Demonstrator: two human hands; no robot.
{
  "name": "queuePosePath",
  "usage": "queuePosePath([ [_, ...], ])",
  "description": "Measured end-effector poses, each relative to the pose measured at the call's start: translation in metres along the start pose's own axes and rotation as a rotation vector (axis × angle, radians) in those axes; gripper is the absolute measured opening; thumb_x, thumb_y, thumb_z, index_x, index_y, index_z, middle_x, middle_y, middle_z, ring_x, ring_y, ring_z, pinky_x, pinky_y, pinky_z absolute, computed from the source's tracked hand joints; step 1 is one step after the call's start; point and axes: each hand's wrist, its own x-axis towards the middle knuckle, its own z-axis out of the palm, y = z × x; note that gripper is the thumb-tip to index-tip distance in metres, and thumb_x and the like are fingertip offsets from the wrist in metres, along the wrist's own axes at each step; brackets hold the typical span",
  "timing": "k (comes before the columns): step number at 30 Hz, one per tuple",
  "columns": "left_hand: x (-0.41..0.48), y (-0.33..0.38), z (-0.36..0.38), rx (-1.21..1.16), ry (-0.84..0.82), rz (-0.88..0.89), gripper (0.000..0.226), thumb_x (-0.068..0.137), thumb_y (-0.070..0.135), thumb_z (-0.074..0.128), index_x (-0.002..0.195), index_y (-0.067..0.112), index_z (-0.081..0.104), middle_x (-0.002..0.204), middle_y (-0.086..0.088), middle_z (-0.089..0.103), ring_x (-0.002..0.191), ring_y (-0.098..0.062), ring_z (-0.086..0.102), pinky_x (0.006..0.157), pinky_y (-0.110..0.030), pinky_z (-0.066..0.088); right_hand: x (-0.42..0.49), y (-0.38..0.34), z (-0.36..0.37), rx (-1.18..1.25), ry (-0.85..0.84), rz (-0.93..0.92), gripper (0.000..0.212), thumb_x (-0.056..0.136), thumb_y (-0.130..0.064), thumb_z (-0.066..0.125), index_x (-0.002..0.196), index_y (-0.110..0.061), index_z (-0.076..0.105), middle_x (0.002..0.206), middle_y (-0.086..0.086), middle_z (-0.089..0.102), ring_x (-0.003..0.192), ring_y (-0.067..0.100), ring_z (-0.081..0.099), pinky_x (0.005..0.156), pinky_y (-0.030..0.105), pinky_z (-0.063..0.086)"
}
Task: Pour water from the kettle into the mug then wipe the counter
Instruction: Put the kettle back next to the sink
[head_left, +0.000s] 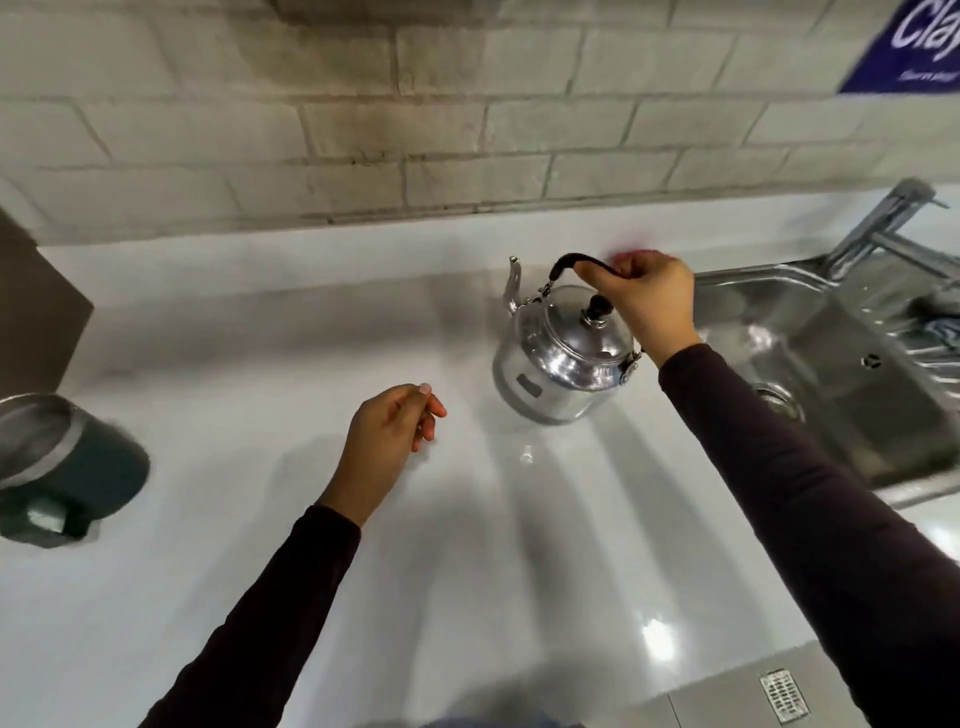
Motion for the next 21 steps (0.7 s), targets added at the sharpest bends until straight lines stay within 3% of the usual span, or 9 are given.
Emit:
queuePosePath([
  [6, 0.031, 0.013, 0.067, 0.009, -0.001, -0.037, 0.037, 0.095, 0.023, 0.042, 0.067, 0.011, 0.063, 0.058, -0.003, 0.054, 0.055, -0.017, 0.045, 0.056, -0.023, 0.038, 0.079, 0.037, -0.007, -0.016, -0.053, -0.066, 0.045, 0.062, -0.041, 0.079, 0.044, -0.025, 0.04, 0.043, -0.011, 0.048, 0.034, -0.006, 0.046, 0.037, 0.003, 0.033],
  [10, 0.049, 0.021, 0.1, 0.008, 0.046, -0.037, 0.037, 0.095, 0.023, 0.042, 0.065, 0.014, 0.062, 0.056, -0.002, 0.054, 0.05, -0.011, 0.043, 0.051, -0.015, 0.038, 0.124, 0.051, 0.006, -0.122, -0.147, -0.173, 0.047, 0.063, -0.041, 0.079, 0.047, -0.028, 0.037, 0.047, -0.013, 0.044, 0.041, 0.0, 0.041, 0.04, 0.005, 0.034],
  [12, 0.056, 0.023, 0.11, 0.007, 0.061, -0.035, 0.037, 0.094, 0.023, 0.043, 0.063, 0.015, 0.062, 0.056, -0.001, 0.053, 0.048, -0.009, 0.043, 0.05, -0.014, 0.038, 0.14, 0.058, 0.013, -0.17, -0.199, -0.229, 0.046, 0.064, -0.042, 0.078, 0.048, -0.027, 0.038, 0.048, -0.01, 0.045, 0.043, 0.002, 0.041, 0.04, 0.007, 0.031],
  [15, 0.066, 0.026, 0.121, -0.002, 0.078, -0.042, 0.037, 0.094, 0.024, 0.043, 0.064, 0.016, 0.063, 0.054, 0.002, 0.054, 0.048, -0.009, 0.043, 0.051, -0.015, 0.038, 0.158, 0.071, 0.024, -0.266, -0.246, -0.279, 0.04, 0.067, -0.044, 0.076, 0.058, -0.017, 0.048, 0.057, -0.001, 0.055, 0.053, 0.015, 0.05, 0.05, 0.021, 0.038],
  [18, 0.073, 0.028, 0.128, -0.008, 0.099, -0.047, 0.037, 0.094, 0.027, 0.044, 0.062, 0.018, 0.063, 0.051, 0.006, 0.054, 0.048, -0.009, 0.044, 0.052, -0.016, 0.038, 0.165, 0.083, 0.028, -0.275, -0.25, -0.288, 0.038, 0.07, -0.043, 0.074, 0.064, -0.014, 0.05, 0.061, 0.004, 0.058, 0.059, 0.019, 0.053, 0.056, 0.027, 0.041],
  [21, 0.08, 0.03, 0.135, -0.001, 0.11, -0.059, 0.038, 0.093, 0.028, 0.045, 0.061, 0.022, 0.063, 0.049, 0.007, 0.054, 0.047, -0.008, 0.044, 0.052, -0.014, 0.039, 0.157, 0.093, 0.029, -0.311, -0.25, -0.337, 0.039, 0.076, -0.044, 0.069, 0.07, -0.009, 0.053, 0.062, 0.003, 0.053, 0.059, 0.021, 0.048, 0.056, 0.027, 0.034],
])
